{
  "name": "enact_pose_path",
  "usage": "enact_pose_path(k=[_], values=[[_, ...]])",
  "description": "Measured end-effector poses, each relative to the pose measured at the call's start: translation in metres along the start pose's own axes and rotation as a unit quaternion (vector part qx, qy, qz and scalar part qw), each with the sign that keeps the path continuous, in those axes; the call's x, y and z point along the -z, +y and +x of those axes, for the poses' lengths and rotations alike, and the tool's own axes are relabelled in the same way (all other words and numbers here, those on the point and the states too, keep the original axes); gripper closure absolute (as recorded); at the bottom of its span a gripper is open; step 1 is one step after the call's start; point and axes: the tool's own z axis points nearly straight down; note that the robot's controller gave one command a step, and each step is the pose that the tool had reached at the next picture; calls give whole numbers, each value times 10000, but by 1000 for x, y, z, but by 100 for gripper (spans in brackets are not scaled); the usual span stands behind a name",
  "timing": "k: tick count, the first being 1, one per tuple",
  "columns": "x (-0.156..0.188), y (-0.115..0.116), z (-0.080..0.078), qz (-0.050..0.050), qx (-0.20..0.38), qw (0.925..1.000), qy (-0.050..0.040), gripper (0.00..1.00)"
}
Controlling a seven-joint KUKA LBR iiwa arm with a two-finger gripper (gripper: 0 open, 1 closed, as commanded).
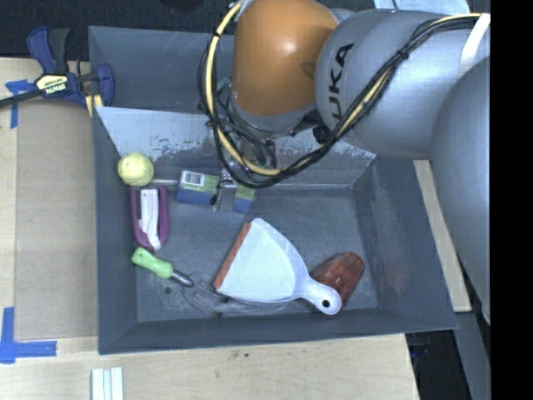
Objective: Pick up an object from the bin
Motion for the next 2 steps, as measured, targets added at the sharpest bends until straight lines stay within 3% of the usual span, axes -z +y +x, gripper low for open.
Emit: enact_pose_path(k=[1, 2], values=[[5, -1, -2, -6, -16, 10000, -41, 0], [-134, -25, -2, -14, -1099, 9939, -47, 0]])
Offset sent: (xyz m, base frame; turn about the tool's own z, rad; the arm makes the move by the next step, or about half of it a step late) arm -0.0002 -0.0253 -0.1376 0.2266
